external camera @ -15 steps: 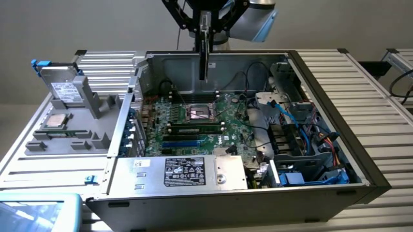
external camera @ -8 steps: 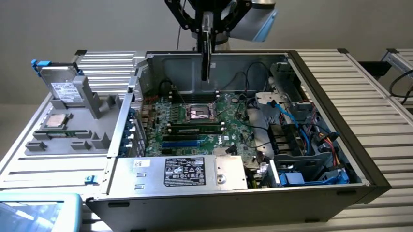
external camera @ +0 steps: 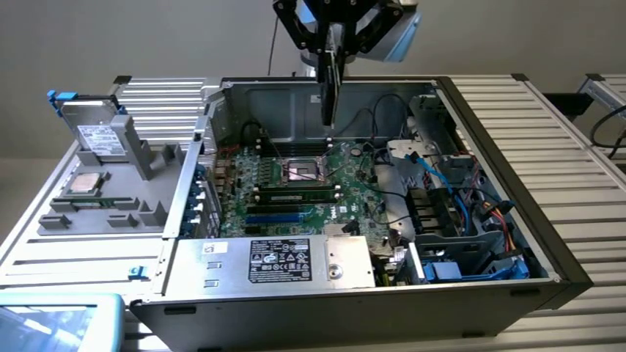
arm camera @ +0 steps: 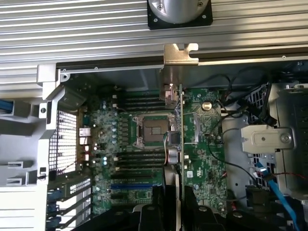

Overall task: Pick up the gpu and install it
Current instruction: 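Pick up the gpu and move the gpu toward the slot, then insert the gpu into the slot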

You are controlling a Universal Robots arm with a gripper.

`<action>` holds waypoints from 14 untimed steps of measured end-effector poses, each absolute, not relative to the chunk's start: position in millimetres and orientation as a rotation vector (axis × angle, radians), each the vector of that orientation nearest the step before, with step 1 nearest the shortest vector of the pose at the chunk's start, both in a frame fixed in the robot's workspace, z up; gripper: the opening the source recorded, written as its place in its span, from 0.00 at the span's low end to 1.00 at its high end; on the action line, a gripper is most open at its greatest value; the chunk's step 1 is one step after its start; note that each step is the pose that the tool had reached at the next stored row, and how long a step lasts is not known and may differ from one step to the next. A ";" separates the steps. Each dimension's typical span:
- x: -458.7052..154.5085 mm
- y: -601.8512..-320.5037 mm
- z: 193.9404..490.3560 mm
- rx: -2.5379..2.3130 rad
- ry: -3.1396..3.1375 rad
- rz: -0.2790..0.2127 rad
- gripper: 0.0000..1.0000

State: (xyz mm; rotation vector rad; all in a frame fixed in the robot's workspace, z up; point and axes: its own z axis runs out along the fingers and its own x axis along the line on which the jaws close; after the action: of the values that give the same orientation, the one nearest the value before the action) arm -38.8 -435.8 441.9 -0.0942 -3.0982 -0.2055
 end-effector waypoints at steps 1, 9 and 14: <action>-37.6 -435.8 441.6 -0.094 -3.098 -0.205 0.28; -37.0 -435.8 440.1 0.068 -3.091 -0.208 0.28; -37.1 -435.8 439.1 0.207 -3.079 -0.213 0.28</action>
State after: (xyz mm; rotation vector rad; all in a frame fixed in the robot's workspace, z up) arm -37.1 -435.8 439.1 0.2066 -3.0786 -0.2132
